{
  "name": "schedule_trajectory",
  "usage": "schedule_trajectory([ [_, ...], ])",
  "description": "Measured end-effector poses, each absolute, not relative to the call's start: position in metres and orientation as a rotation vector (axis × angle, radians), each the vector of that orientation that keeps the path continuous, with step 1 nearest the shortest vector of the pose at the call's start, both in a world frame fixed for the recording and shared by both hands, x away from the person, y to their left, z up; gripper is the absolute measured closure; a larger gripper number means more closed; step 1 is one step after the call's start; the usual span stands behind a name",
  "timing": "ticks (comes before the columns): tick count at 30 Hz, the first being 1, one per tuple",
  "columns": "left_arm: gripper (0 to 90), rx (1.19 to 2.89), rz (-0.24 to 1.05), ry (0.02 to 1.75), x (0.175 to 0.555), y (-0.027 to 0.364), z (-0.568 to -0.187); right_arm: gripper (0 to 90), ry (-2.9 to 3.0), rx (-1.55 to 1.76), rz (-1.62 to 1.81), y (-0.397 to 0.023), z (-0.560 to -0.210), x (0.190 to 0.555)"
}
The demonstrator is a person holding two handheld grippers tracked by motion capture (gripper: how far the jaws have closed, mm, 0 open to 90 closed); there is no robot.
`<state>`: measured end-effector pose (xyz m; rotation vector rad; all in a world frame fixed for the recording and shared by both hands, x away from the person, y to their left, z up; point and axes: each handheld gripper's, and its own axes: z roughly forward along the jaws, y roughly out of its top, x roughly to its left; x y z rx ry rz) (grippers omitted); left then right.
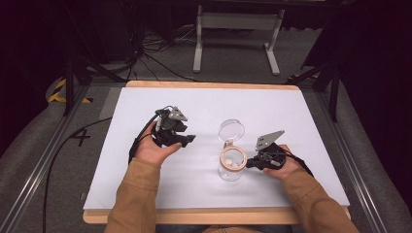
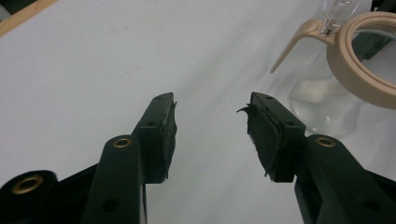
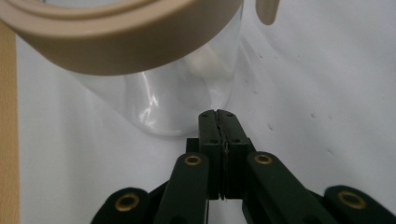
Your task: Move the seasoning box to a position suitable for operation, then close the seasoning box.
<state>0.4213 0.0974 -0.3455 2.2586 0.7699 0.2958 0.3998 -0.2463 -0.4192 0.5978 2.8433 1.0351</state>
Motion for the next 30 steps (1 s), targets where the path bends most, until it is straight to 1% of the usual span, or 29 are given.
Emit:
schedule_trajectory([
  [15,52.8,2.229,0.273,0.762,0.426,0.094,-0.346,89.5,2.875,0.551,1.018,-0.234,-0.421,0.390],
  [19,54.2,2.239,0.253,0.746,0.428,0.092,-0.346,89.5,2.870,0.563,1.002,-0.234,-0.418,0.388],
  [20,54.7,2.253,0.229,0.746,0.429,0.092,-0.345,89.6,2.860,0.569,0.992,-0.235,-0.416,0.388],
  [21,55.8,2.253,0.229,0.746,0.429,0.092,-0.345,89.6,2.850,0.574,0.995,-0.236,-0.413,0.387],
  [22,56.9,2.233,0.198,0.746,0.430,0.091,-0.345,89.6,2.837,0.585,1.004,-0.239,-0.408,0.387],
  [25,63.2,2.207,0.193,0.747,0.431,0.090,-0.342,89.7,2.771,0.630,1.065,-0.249,-0.391,0.384],
  [30,70.0,2.156,0.212,0.745,0.430,0.088,-0.338,89.7,2.696,0.650,1.147,-0.257,-0.369,0.380],
])
